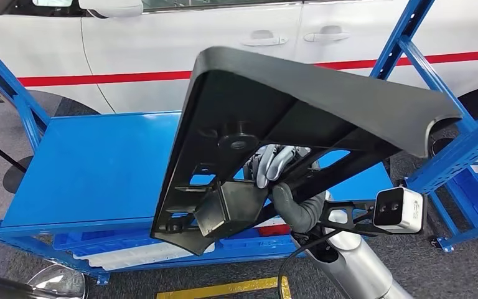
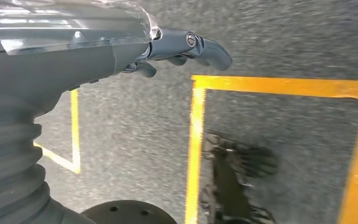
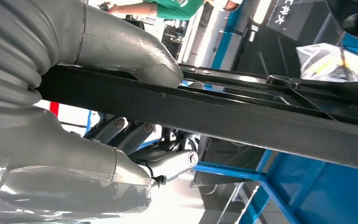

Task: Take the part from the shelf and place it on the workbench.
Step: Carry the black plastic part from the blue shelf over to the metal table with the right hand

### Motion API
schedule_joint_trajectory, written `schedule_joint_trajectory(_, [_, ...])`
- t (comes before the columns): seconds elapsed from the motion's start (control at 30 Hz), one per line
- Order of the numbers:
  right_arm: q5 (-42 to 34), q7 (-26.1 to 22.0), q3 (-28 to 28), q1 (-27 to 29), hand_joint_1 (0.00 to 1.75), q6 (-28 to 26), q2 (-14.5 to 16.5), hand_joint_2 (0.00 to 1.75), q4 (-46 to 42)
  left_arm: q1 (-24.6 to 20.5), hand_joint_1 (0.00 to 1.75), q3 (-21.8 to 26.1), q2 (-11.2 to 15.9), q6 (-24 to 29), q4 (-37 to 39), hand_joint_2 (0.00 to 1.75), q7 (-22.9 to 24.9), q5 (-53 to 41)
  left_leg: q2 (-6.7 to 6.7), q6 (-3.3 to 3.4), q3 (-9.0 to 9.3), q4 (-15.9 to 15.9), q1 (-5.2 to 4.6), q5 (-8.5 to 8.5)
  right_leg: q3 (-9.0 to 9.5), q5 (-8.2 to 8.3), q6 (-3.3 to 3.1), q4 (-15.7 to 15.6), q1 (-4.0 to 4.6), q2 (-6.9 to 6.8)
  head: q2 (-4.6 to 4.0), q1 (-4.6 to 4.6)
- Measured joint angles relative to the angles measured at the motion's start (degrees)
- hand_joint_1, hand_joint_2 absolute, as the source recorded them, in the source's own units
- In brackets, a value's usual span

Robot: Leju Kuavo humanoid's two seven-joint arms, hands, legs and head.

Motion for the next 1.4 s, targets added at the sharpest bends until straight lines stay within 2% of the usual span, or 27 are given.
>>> schedule_joint_trajectory(0.03, [-0.1, 0.0, 0.0, -0.1, 1.73, -0.1, -0.5, 1.75, 0.0, 0.0, 0.0, 0.0, 0.0, 0.5, 0.0, 1.75, 0.7, 0.0, 0.01, -0.13, -0.88, 0.2, 0.03, 0.5, 0.44, 0.01, 0.18, 1.5, -0.12, -0.01, 0.0, -0.01])
schedule_joint_trajectory(0.07, [-0.3, 0.0, 0.0, -0.2, 1.73, -0.2, -1.0, 1.75, 0.0, 0.1, 0.0, 0.0, -0.1, 1.0, 0.0, 1.75, 1.3, 0.0, 0.01, -0.29, -1.7, 0.5, 0.08, 0.92, 2.06, 1.08, 0.3, 0.6, -0.26, -0.02, 0.0, -0.01])
schedule_joint_trajectory(0.1, [-0.4, 0.0, 0.0, -0.4, 1.73, -0.3, -1.4, 1.75, 0.0, 0.1, 0.0, 0.0, -0.1, 1.4, 0.0, 1.75, 1.7, 0.0, 0.01, -0.51, -2.45, 0.8, 0.15, 1.28, 4.73, 2.44, 0.38, -2.4, -0.41, -0.02, 0.0, -0.01])
schedule_joint_trajectory(0.17, [-0.6, 0.0, 0.1, -0.7, 1.73, -0.3, -2.1, 1.75, 0.0, 0.2, 0.0, 0.0, -0.2, 1.7, 0.0, 1.75, 2.1, 0.0, -0.03, -1.07, -3.72, 1.6, 0.16, 1.85, 10.54, 3.34, 0.15, -10.3, -0.44, 0.09, 0.0, -0.01])
schedule_joint_trajectory(0.23, [-0.6, -0.1, 0.1, -1.0, 1.73, -0.4, -2.6, 1.75, -0.1, 0.2, 0.0, 0.0, -0.2, 1.8, 0.0, 1.75, 2.1, 0.0, -0.09, -1.81, -4.34, 2.0, 0.06, 2.47, 12.85, 2.81, -0.63, -14.2, -0.12, 0.32, 0.0, -0.01])
schedule_joint_trajectory(0.33, [-0.7, -0.1, 0.1, -1.1, 1.73, -0.4, -3.0, 1.75, -0.1, 0.3, 0.0, 0.0, -0.1, 2.0, 0.0, 1.75, 2.2, 0.0, -0.18, -2.93, -4.98, 2.2, 0.23, 2.74, 11.95, 3.91, -2.29, -14.6, -0.02, 0.25, 0.0, -0.02])
schedule_joint_trajectory(0.4, [-0.7, -0.1, 0.2, -1.2, 1.73, -0.4, -3.1, 1.75, -0.2, 0.4, 0.0, 0.0, -0.1, 2.1, 0.0, 1.75, 2.3, 0.0, -0.21, -3.41, -6.35, 5.6, 0.45, -1.05, 10.78, 5.17, -3.32, -14.9, -0.15, 0.03, 0.0, -0.01])
schedule_joint_trajectory(0.47, [-0.7, -0.1, 0.2, -1.2, 1.73, -0.6, -3.2, 1.75, -0.2, 0.4, 0.0, 0.0, -0.2, 2.2, 0.0, 1.75, 2.5, 0.0, -0.21, -3.79, -8.25, 12.8, 0.52, -6.59, 9.23, 6.39, -3.75, -14.9, 0.11, -0.03, 0.0, -0.02])
schedule_joint_trajectory(0.5, [-0.6, -0.2, 0.2, -1.1, 1.73, -0.8, -3.2, 1.75, -0.2, 0.4, 0.0, 0.0, -0.2, 2.4, 0.0, 1.75, 2.7, 0.0, -0.21, -3.89, -8.78, 16.1, 0.53, -8.09, 8.41, 6.99, -3.82, -14.8, 0.28, -0.04, 0.0, -0.02])
schedule_joint_trajectory(0.53, [-0.4, -0.3, 0.2, -0.9, 1.73, -1.2, -3.3, 1.75, -0.2, 0.4, 0.0, 0.0, -0.1, 2.6, 0.0, 1.75, 2.9, 0.0, -0.21, -3.87, -8.6, 18.1, 0.52, -8.34, 7.6, 7.59, -3.84, -14.8, 0.46, -0.05, 0.0, -0.02])
schedule_joint_trajectory(0.57, [-0.1, -0.5, 0.2, -0.6, 1.73, -1.6, -3.5, 1.75, -0.2, 0.4, 0.0, 0.0, 0.0, 2.9, 0.0, 1.75, 3.1, 0.0, -0.22, -3.7, -7.43, 18.1, 0.48, -7.4, 6.83, 8.16, -3.83, -14.7, 0.62, -0.06, 0.0, -0.02])
schedule_joint_trajectory(0.63, [0.6, -1.2, 0.1, 0.3, 1.73, -2.2, -4.0, 1.75, -0.2, 0.5, 0.0, 0.0, 0.5, 3.6, 0.0, 1.75, 3.6, -0.1, -0.25, -2.88, -2.24, 12.2, 0.23, -4.73, 5.56, 9.25, -3.74, -14.6, 0.92, -0.04, 0.0, -0.02])
schedule_joint_trajectory(0.7, [1.9, -2.3, -0.5, 1.8, 1.73, -2.1, -4.4, 1.75, -0.2, 0.4, 0.0, 0.0, 1.2, 4.2, 0.0, 1.75, 3.9, -0.1, -0.27, -1.93, 3.56, 3.8, -0.2, -4.68, 4.87, 10.3, -3.38, -14.7, 1.11, -0.09, 0.0, -0.02])
schedule_joint_trajectory(0.77, [3.1, -3.0, -1.7, 3.6, 1.73, -0.7, -4.7, 1.75, -0.4, 0.5, 0.0, 0.0, 1.9, 4.4, -0.1, 1.75, 3.9, -0.1, -0.28, -1.39, 5.56, -0.1, -0.65, -5.2, 4.75, 11.37, -2.72, -15.1, 0.89, -0.24, 0.0, -0.02])
schedule_joint_trajectory(0.83, [3.9, -3.2, -3.4, 5.2, 1.73, 1.4, -4.8, 1.75, -0.6, 0.6, 0.0, 0.1, 2.6, 4.3, -0.2, 1.75, 3.6, 0.0, -0.16, -0.85, 4.99, -0.9, -0.64, -3.83, 4.56, 11.85, -2.05, -15.5, 0.65, -0.24, 0.0, -0.02])
schedule_joint_trajectory(0.87, [4.2, -3.3, -4.3, 5.8, 1.73, 2.2, -4.9, 1.75, -0.7, 0.7, 0.0, 0.1, 2.8, 4.3, -0.2, 1.75, 3.4, 0.2, -0.02, -0.47, 4.59, -1.3, -0.5, -3.03, 4.11, 10.71, -1.76, -14.9, 0.62, -0.16, 0.0, -0.02])
schedule_joint_trajectory(0.9, [4.4, -3.3, -5.2, 6.3, 1.73, 2.7, -4.9, 1.75, -0.8, 0.7, 0.0, 0.2, 3.1, 4.3, -0.3, 1.75, 3.2, 0.3, 0.13, -0.15, 4.05, -1.6, -0.32, -2.16, 3.4, 8.47, -1.5, -13.1, 0.58, -0.08, 0.0, -0.01])
schedule_joint_trajectory(0.97, [4.8, -3.4, -6.4, 7.0, 1.73, 2.5, -4.9, 1.75, -1.1, 0.7, 0.0, 0.5, 3.5, 4.5, -0.4, 1.75, 2.9, 0.6, 0.31, 0.17, 2.47, -1.6, -0.26, -0.8, 1.41, 2.42, -1.01, -6.1, 0.31, 0.0, 0.0, -0.01])
schedule_joint_trajectory(1.0, [5.0, -3.4, -6.7, 7.4, 1.73, 2.0, -4.9, 1.75, -1.1, 0.8, 0.0, 0.6, 3.7, 4.6, -0.4, 1.75, 2.9, 0.6, 0.35, 0.11, 1.59, -1.5, -0.24, -0.21, 0.65, 0.58, -0.75, -2.2, 0.13, 0.0, 0.0, -0.01])
schedule_joint_trajectory(1.03, [5.2, -3.4, -6.9, 7.8, 1.73, 1.5, -4.9, 1.75, -1.3, 0.8, 0.0, 0.7, 3.8, 4.8, -0.5, 1.75, 3.0, 0.7, 0.37, 0.01, 0.71, -1.3, -0.2, 0.33, 0.5, 0.18, -0.49, 0.5, -0.06, 0.0, 0.0, -0.01])
schedule_joint_trajectory(1.07, [5.4, -3.4, -7.0, 8.1, 1.73, 0.9, -4.9, 1.75, -1.5, 0.8, 0.0, 0.8, 3.9, 4.9, -0.5, 1.75, 3.1, 0.8, 0.39, -0.15, -0.18, -1.1, -0.13, 0.81, 1.2, 1.06, -0.25, 1.5, -0.26, -0.01, 0.0, -0.01])
schedule_joint_trajectory(1.1, [5.6, -3.4, -7.1, 8.5, 1.73, 0.3, -5.0, 1.75, -1.7, 0.9, 0.0, 0.8, 4.0, 5.0, -0.5, 1.75, 3.3, 0.8, 0.4, -0.36, -1.05, -0.7, -0.03, 1.22, 2.91, 2.63, -0.05, 0.3, -0.47, -0.02, 0.0, -0.01])
schedule_joint_trajectory(1.17, [6.1, -3.4, -7.2, 9.1, 1.73, -0.7, -5.0, 1.75, -2.5, 1.0, 0.0, 0.8, 4.2, 5.1, -0.5, 1.75, 3.5, 0.8, 0.38, -0.91, -2.68, 0.3, 0.1, 1.8, 8.74, 4.34, 0.23, -7.0, -0.78, -0.03, 0.0, -0.01])
schedule_joint_trajectory(1.23, [6.9, -3.5, -7.7, 10.0, 1.73, -1.0, -5.0, 1.75, -3.5, 1.0, 0.0, 0.9, 4.3, 5.1, -0.6, 1.75, 3.6, 0.9, 0.32, -1.59, -3.74, 1.1, 0.07, 2.33, 13.15, 3.28, -0.24, -13.7, -0.65, 0.12, 0.0, -0.02])
schedule_joint_trajectory(1.27, [7.3, -3.5, -8.0, 10.5, 1.73, -0.6, -5.0, 1.75, -4.0, 1.0, 0.0, 1.0, 4.4, 5.1, -0.6, 1.75, 3.5, 0.9, 0.28, -1.98, -4.04, 1.3, 0.03, 2.68, 13.82, 2.64, -0.62, -15.1, -0.41, 0.21, 0.0, -0.02])
schedule_joint_trajectory(1.33, [7.8, -3.6, -8.8, 11.2, 1.73, 0.5, -5.0, 1.75, -4.6, 1.0, 0.0, 1.2, 4.4, 5.1, -0.6, 1.75, 3.1, 1.1, 0.22, -2.73, -4.37, 1.3, 0.18, 3.13, 13.27, 3.15, -1.65, -15.3, -0.33, 0.14, 0.0, -0.01])
schedule_joint_trajectory(1.4, [8.0, -3.6, -9.5, 11.4, 1.73, 1.6, -5.0, 1.75, -4.9, 1.1, 0.0, 1.5, 4.4, 4.7, -0.6, 1.75, 2.2, 1.2, 0.18, -3.28, -5.52, 3.8, 0.41, 0.36, 12.35, 4.18, -2.73, -15.5, -0.47, -0.03, 0.0, -0.02])
